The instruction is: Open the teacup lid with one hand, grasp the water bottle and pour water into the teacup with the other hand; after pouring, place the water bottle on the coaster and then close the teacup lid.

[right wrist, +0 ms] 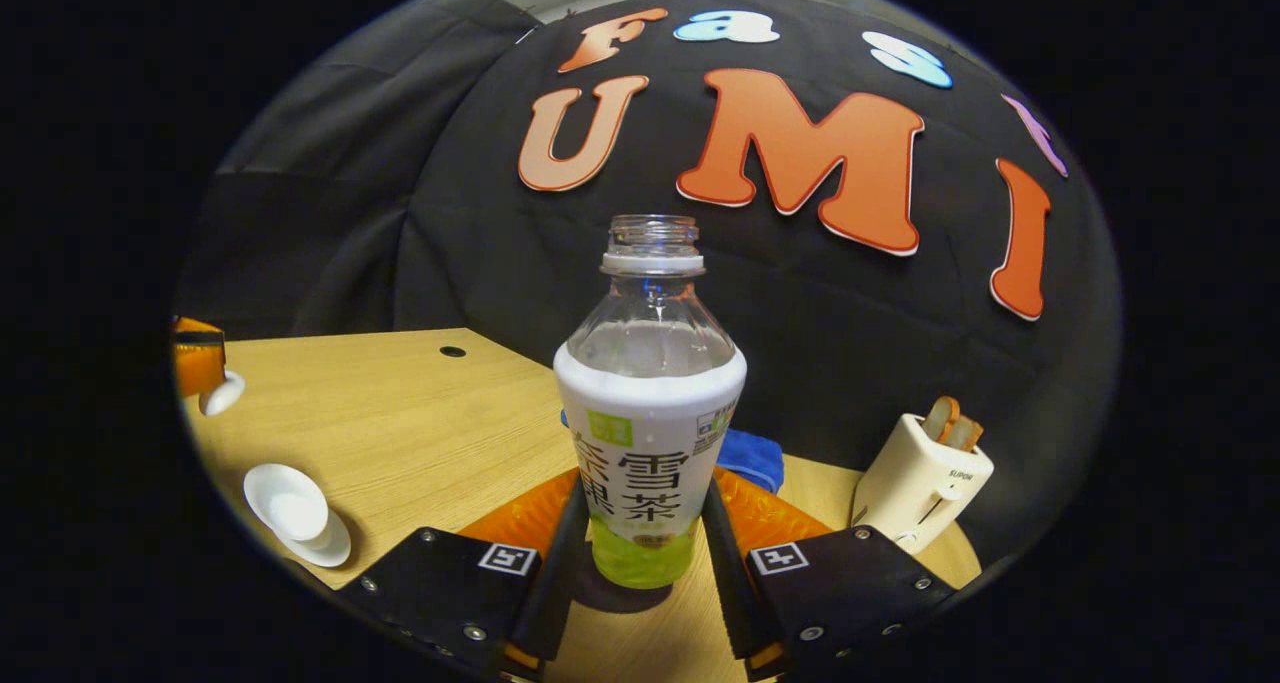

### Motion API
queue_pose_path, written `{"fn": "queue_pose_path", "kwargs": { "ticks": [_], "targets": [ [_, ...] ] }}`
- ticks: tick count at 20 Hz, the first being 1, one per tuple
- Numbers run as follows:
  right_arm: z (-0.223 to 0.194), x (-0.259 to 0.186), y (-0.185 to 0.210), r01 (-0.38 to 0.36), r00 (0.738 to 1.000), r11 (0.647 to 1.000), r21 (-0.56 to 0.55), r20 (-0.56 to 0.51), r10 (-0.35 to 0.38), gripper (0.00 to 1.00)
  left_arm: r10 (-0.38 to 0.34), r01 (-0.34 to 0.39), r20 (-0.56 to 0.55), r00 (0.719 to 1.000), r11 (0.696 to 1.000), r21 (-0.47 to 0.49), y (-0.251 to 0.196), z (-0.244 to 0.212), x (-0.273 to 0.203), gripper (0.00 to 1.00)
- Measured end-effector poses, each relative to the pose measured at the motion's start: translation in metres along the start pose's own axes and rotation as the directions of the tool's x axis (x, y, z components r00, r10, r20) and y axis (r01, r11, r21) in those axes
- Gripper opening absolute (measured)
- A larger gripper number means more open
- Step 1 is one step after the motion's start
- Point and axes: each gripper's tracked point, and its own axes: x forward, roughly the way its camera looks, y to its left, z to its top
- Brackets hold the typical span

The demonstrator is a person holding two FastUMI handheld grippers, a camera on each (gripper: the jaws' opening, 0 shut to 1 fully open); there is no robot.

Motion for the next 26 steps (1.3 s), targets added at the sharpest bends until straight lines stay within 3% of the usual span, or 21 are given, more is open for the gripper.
{"fn": "queue_pose_path", "kwargs": {
  "ticks": [4,11,17,20,24,26],
  "targets": [
    [-0.014,0.011,0.004,-0.038,0.997,0.994,0.103,-0.057,0.044,0.63,-0.01,0.01,-0.013,1.0,1.0,-0.001,-0.006,-0.003,0.002,0.3],
    [-0.047,0.026,0.003,-0.035,0.987,0.98,0.198,-0.146,0.065,0.63,-0.032,0.032,-0.038,0.999,0.999,-0.009,-0.016,-0.01,0.01,0.3],
    [-0.049,0.034,0.001,-0.02,0.989,0.981,0.195,-0.142,0.049,0.63,-0.071,0.07,-0.054,0.996,0.997,-0.026,-0.032,-0.014,0.018,0.3],
    [-0.052,0.031,-0.004,0.001,0.986,0.984,0.178,-0.163,0.029,0.69,-0.101,0.099,-0.063,0.993,0.995,-0.031,-0.042,-0.017,0.022,0.29],
    [-0.041,0.022,-0.008,0.0,0.99,0.99,0.144,-0.137,0.02,0.92,-0.142,0.14,-0.1,0.985,0.99,-0.033,-0.059,-0.031,0.026,0.3],
    [-0.036,0.013,-0.01,-0.001,0.992,0.99,0.139,-0.126,0.019,0.96,-0.157,0.155,-0.114,0.981,0.988,-0.024,-0.065,-0.038,0.027,0.31]
  ]
}}
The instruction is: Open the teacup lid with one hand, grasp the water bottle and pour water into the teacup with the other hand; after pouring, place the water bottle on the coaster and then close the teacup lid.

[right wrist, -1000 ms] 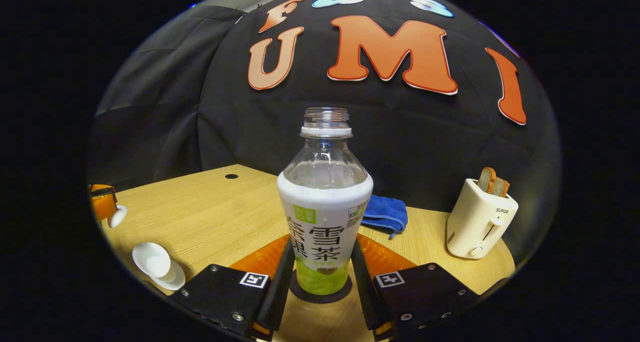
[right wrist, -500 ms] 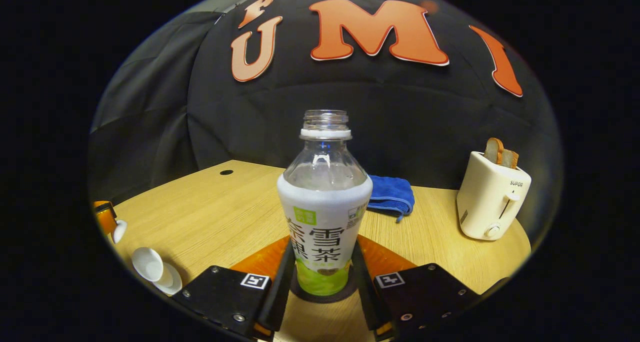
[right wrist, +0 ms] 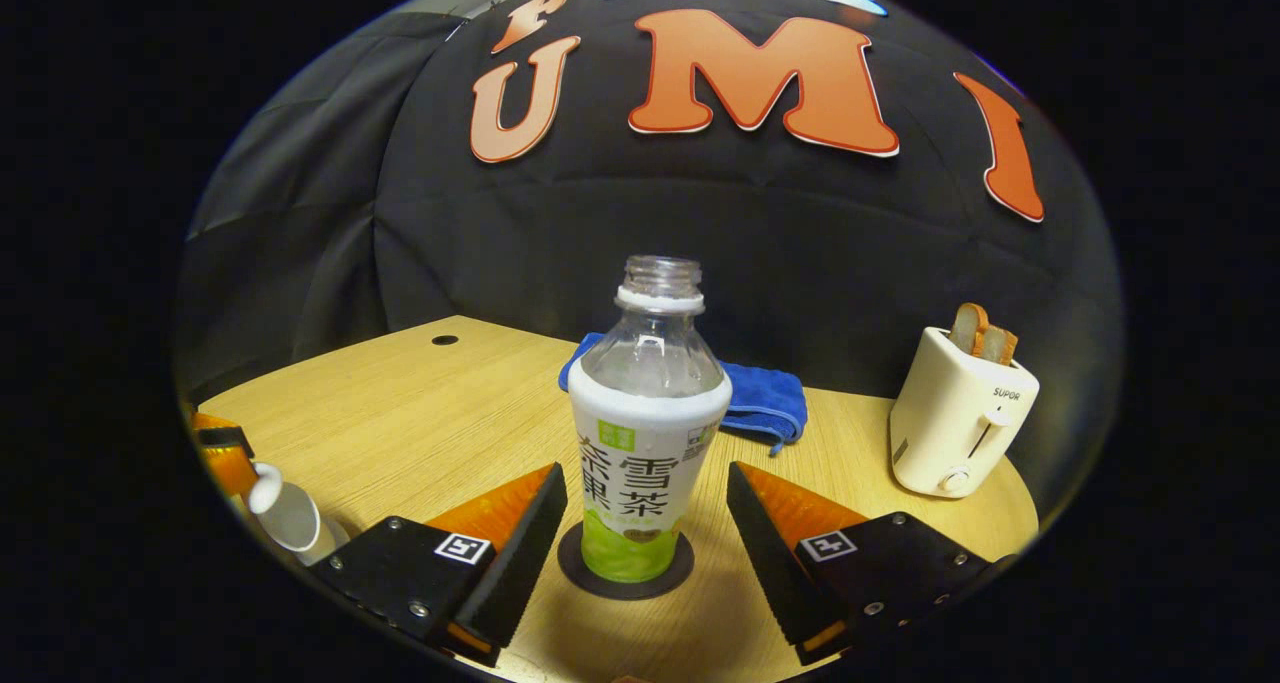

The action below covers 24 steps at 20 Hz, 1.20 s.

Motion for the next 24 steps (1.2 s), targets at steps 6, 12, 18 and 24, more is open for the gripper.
{"fn": "queue_pose_path", "kwargs": {
  "ticks": [6,12,18,24],
  "targets": [
    [0.017,-0.044,0.001,-0.008,0.999,1.0,0.028,0.042,0.007,0.98,-0.003,0.004,-0.031,1.0,0.999,0.046,-0.004,-0.016,0.006,0.3],
    [0.031,-0.084,0.004,-0.027,0.994,0.997,0.066,0.105,0.02,0.98,0.02,-0.013,-0.048,0.999,0.989,0.148,-0.007,-0.022,0.008,0.29],
    [0.035,-0.115,-0.003,-0.003,0.99,0.997,0.083,0.138,-0.009,0.97,0.06,-0.061,0.008,0.998,0.987,0.152,0.002,-0.006,0.003,0.5],
    [0.044,-0.14,-0.006,0.019,0.982,0.997,0.081,0.187,-0.034,0.97,0.069,-0.079,0.096,0.993,0.991,0.107,0.008,0.042,-0.002,0.75]
  ]
}}
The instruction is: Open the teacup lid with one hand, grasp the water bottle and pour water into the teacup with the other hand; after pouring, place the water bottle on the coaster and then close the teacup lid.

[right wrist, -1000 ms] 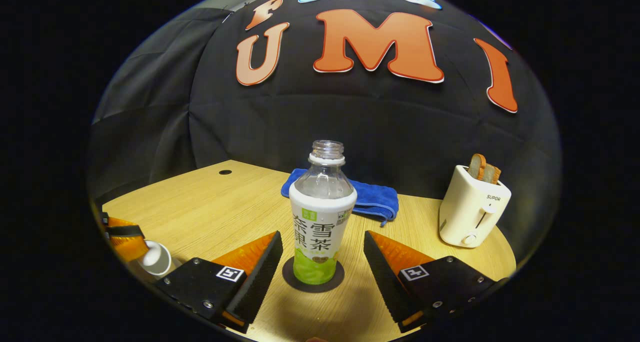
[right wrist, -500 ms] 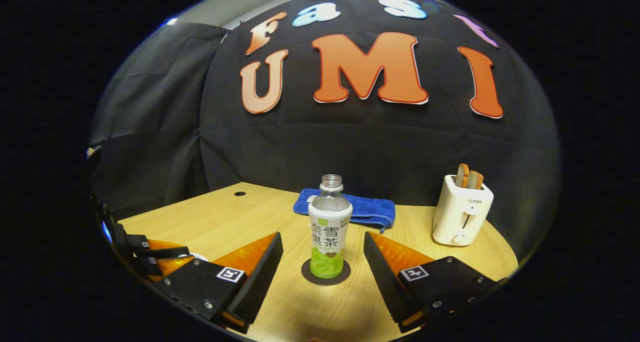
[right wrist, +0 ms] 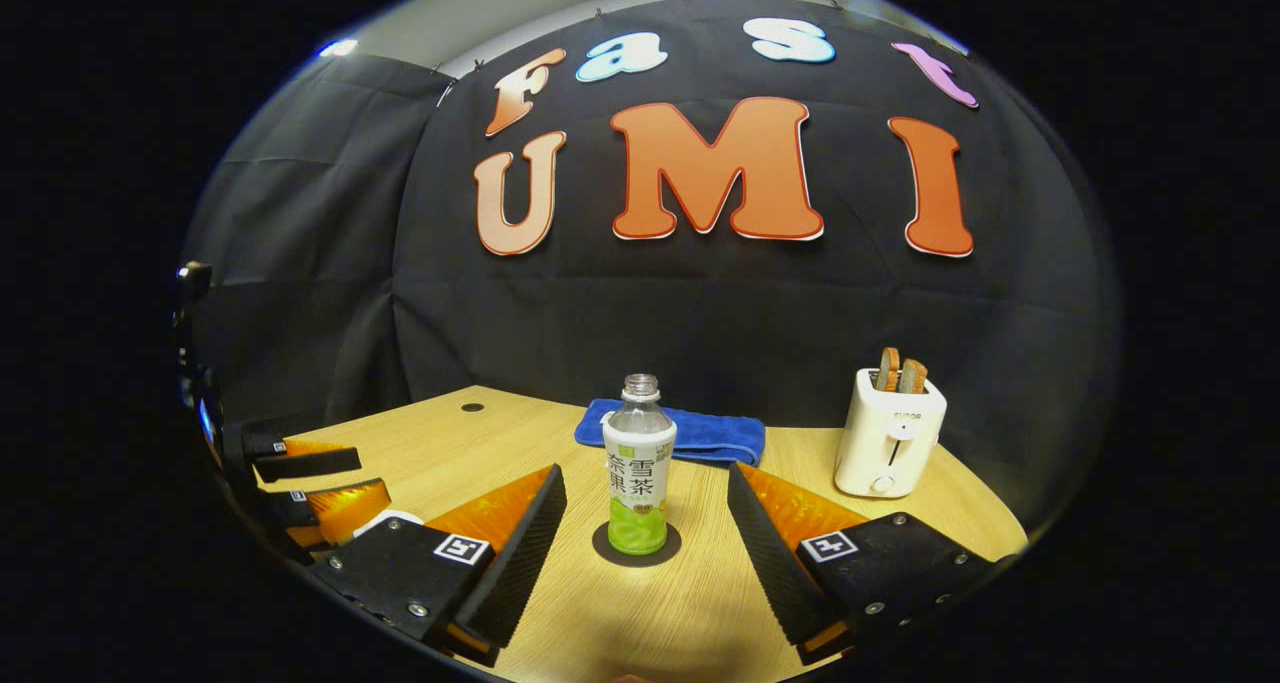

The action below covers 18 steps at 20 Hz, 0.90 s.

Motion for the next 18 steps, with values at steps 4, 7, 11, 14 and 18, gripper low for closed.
{"fn": "queue_pose_path", "kwargs": {
  "ticks": [4,7,11,14,18],
  "targets": [
    [0.007,-0.015,0.008,-0.018,1.0,1.0,0.0,0.02,0.018,0.97,0.02,-0.023,0.076,0.997,0.999,0.034,0.01,0.043,0.001,0.89],
    [0.017,-0.021,0.012,-0.023,0.999,1.0,-0.009,0.044,0.023,0.97,0.01,-0.012,0.11,0.994,1.0,0.016,0.005,0.068,0.006,0.92],
    [0.029,-0.028,0.017,-0.03,0.998,0.999,-0.038,0.051,0.032,0.97,0.023,-0.025,0.185,0.982,1.0,0.006,0.011,0.113,0.011,0.96],
    [0.041,-0.031,0.019,-0.021,0.997,0.999,-0.043,0.073,0.024,0.97,0.017,-0.019,0.222,0.975,1.0,0.007,0.009,0.135,0.016,0.89],
    [0.047,-0.033,0.021,-0.013,0.996,1.0,-0.012,0.09,0.014,0.97,-0.004,0.015,0.187,0.982,0.998,-0.055,-0.001,0.127,0.021,0.96]
  ]
}}
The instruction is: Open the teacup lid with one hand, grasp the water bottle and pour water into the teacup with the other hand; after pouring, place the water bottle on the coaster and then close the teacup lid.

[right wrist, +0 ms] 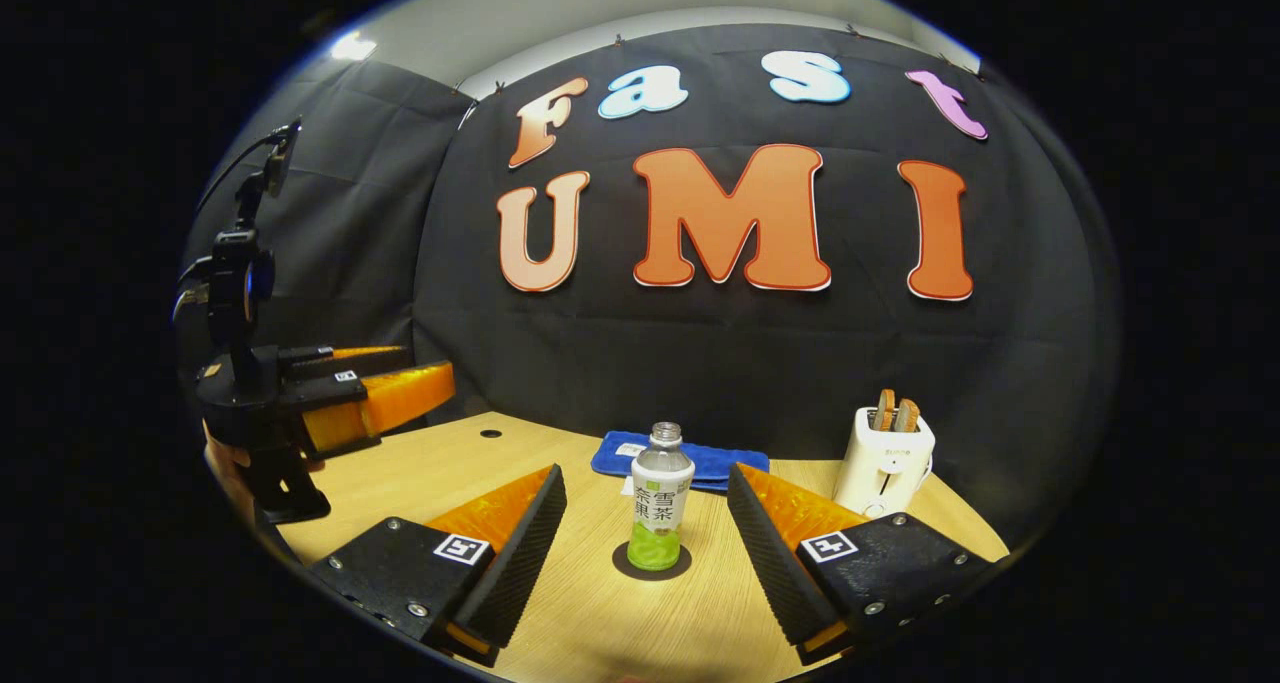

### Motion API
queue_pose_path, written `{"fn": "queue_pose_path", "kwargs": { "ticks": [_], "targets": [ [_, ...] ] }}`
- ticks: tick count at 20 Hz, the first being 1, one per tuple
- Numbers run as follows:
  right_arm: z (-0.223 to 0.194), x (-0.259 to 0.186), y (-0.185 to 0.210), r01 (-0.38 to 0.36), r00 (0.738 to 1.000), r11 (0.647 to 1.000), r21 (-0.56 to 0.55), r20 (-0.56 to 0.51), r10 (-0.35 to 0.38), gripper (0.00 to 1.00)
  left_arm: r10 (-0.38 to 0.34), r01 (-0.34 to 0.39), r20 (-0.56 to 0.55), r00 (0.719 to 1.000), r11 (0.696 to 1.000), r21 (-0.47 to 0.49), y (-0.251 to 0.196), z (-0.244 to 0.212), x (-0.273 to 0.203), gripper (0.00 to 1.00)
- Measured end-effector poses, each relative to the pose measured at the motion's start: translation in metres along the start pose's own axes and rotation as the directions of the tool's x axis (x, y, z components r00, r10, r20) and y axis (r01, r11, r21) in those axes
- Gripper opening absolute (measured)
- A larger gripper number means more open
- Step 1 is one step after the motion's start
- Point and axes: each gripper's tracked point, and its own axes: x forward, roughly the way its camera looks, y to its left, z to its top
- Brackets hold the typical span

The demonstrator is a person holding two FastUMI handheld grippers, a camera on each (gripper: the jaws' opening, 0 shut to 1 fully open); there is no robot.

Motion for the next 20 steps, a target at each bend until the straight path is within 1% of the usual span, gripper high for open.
{"fn": "queue_pose_path", "kwargs": {
  "ticks": [3,4,6,9,10,12,13,14,15,16,17,20],
  "targets": [
    [-0.001,0.0,-0.006,0.025,1.0,1.0,-0.004,0.002,-0.025,0.97,0.011,-0.011,-0.002,1.0,0.999,-0.044,0.002,-0.006,0.002,0.97],
    [0.0,0.002,-0.006,0.024,1.0,1.0,-0.003,0.002,-0.024,0.97,0.017,-0.017,-0.006,1.0,0.999,-0.04,0.003,-0.006,0.004,0.97],
    [-0.001,0.002,-0.001,0.009,1.0,1.0,0.007,0.0,-0.009,0.97,0.024,-0.024,-0.01,1.0,1.0,-0.019,0.008,-0.008,0.007,0.97],
    [-0.001,0.003,0.0,0.009,1.0,1.0,-0.006,-0.003,-0.009,0.97,0.031,-0.032,-0.016,0.999,0.999,-0.018,0.01,-0.01,0.008,0.97],
    [-0.001,0.004,0.001,0.004,1.0,1.0,-0.005,-0.007,-0.005,0.97,0.036,-0.037,-0.028,0.999,0.999,-0.031,0.009,-0.013,0.008,0.97],
    [-0.003,0.005,0.008,-0.026,0.999,0.999,0.037,-0.023,0.027,0.97,0.039,-0.04,-0.036,0.999,0.999,-0.034,0.005,-0.014,0.007,0.97],
    [-0.002,0.007,0.007,-0.026,0.999,0.998,0.049,-0.023,0.027,0.97,0.042,-0.043,-0.03,0.999,0.998,-0.035,0.006,-0.014,0.007,0.96],
    [-0.001,0.008,0.002,-0.013,1.0,0.999,0.05,-0.023,0.014,0.97,0.046,-0.047,-0.026,0.999,0.998,-0.033,0.007,-0.014,0.006,0.96],
    [-0.001,0.009,-0.003,0.004,1.0,0.999,0.042,-0.019,-0.004,0.97,0.051,-0.052,-0.021,0.998,0.998,-0.03,0.009,-0.012,0.005,0.92],
    [-0.001,0.008,-0.007,0.021,1.0,0.999,0.031,-0.014,-0.021,0.97,0.061,-0.062,-0.017,0.998,0.998,-0.026,0.012,-0.013,0.005,0.96],
    [0.0,0.008,-0.011,0.032,0.999,0.999,0.021,-0.007,-0.032,0.97,0.065,-0.065,-0.02,0.998,0.998,-0.025,0.014,-0.015,0.005,0.92],
    [0.004,0.007,-0.013,0.042,0.999,0.999,0.012,0.009,-0.042,0.97,0.061,-0.062,-0.021,0.998,0.998,-0.031,0.014,-0.015,0.001,0.92]
  ]
}}
